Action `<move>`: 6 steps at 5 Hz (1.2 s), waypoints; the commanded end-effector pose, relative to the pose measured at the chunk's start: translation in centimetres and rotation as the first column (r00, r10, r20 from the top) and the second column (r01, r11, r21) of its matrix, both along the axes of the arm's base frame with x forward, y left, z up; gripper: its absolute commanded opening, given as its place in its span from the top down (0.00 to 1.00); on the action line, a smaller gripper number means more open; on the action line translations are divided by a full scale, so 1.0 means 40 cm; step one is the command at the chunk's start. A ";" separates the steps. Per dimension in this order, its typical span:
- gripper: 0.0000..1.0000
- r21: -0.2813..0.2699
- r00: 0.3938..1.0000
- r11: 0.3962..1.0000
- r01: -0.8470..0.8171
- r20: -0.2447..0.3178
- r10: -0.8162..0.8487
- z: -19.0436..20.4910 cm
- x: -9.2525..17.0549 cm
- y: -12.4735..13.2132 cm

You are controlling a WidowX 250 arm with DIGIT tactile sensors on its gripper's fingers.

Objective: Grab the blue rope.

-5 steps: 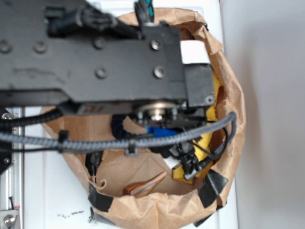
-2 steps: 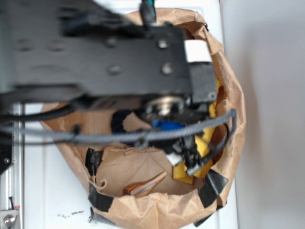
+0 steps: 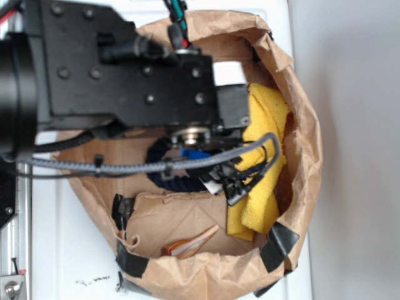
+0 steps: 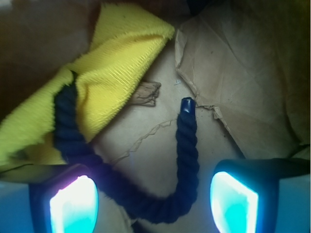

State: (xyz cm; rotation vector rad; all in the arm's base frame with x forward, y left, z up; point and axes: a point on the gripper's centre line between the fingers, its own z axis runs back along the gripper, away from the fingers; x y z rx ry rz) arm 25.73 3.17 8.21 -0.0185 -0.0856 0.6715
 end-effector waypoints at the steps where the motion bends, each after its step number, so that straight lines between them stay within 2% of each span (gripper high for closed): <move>1: 0.00 0.021 0.996 0.999 -0.041 0.078 0.039 -0.012 0.013 0.066; 2: 0.00 0.021 0.996 0.998 -0.056 0.077 0.055 -0.040 0.034 0.068; 4: 0.00 0.116 0.998 0.992 -0.045 0.052 0.040 -0.126 0.025 0.039; 6: 0.00 0.134 1.000 0.991 0.005 0.024 -0.008 -0.155 -0.003 0.019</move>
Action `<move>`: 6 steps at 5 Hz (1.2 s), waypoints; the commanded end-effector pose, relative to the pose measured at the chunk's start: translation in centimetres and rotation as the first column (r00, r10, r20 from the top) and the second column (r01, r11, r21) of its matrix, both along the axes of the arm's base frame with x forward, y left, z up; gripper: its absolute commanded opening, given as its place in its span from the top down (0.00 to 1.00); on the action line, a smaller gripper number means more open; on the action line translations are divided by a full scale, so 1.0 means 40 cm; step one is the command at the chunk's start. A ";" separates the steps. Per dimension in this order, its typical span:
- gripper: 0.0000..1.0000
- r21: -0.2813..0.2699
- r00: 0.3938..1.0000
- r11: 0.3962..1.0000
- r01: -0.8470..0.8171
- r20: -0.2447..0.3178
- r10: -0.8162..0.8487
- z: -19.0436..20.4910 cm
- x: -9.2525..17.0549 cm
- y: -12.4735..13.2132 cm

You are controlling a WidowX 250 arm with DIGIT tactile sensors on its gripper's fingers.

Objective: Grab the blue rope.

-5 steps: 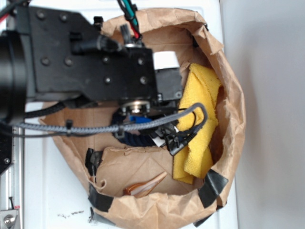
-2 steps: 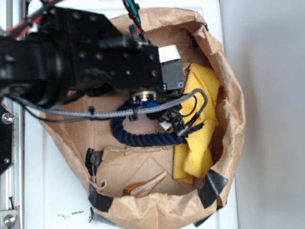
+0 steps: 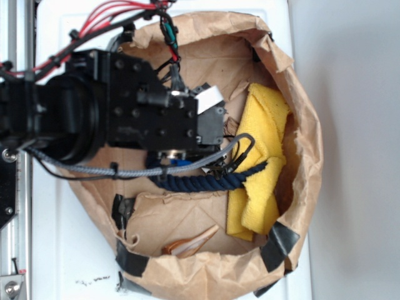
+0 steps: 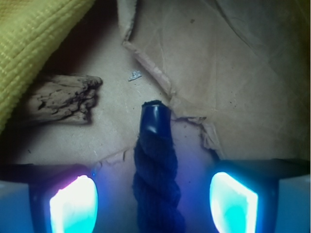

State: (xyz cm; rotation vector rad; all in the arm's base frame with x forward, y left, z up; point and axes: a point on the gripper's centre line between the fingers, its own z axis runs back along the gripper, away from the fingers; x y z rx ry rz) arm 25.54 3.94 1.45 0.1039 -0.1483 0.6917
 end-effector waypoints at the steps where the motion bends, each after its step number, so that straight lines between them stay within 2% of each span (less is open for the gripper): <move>1: 1.00 -0.008 1.000 1.000 0.020 -0.001 -0.020 0.015 0.006 0.001; 2: 1.00 -0.043 1.000 0.999 0.015 0.006 -0.015 0.036 0.013 0.004; 4: 1.00 -0.057 1.000 0.998 0.010 0.017 -0.009 0.053 0.019 0.009; 5: 1.00 -0.085 0.999 0.996 0.004 0.033 -0.002 0.085 0.018 0.011; 6: 1.00 -0.150 1.000 0.989 0.003 0.018 0.000 0.152 0.020 0.007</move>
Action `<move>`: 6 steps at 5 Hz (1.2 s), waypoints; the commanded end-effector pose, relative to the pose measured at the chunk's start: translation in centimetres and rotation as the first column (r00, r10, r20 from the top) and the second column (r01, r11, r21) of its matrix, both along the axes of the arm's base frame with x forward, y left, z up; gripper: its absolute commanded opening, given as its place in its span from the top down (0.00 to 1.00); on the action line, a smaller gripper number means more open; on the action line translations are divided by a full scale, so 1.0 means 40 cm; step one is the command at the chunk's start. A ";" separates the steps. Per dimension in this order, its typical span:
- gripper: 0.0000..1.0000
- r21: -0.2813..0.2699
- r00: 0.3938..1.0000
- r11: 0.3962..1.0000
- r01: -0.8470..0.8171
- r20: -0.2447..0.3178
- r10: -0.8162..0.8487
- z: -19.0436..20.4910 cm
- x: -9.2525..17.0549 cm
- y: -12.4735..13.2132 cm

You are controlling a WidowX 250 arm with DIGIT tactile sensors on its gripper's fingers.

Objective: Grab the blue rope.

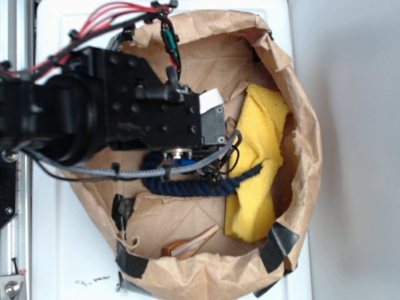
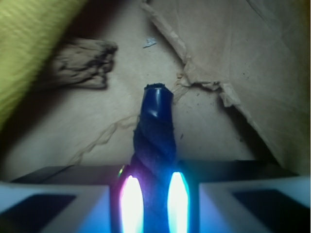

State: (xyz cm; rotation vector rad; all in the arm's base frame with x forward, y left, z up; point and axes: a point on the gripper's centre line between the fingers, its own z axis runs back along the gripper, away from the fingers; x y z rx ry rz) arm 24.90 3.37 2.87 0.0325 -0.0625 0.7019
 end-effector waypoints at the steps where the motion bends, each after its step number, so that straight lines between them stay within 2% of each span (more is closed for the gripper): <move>1: 1.00 -0.155 0.997 0.987 -0.037 0.055 0.046 0.238 0.048 0.031; 2: 1.00 -0.214 0.999 0.977 -0.020 0.023 0.025 0.332 0.049 0.043; 3: 1.00 -0.212 1.000 0.977 0.003 0.004 -0.002 0.382 0.043 0.041; 5: 1.00 -0.192 0.996 0.979 0.071 0.060 -0.060 0.403 0.037 0.031; 6: 0.02 -0.022 0.988 0.996 0.083 0.133 -0.080 0.402 0.022 0.012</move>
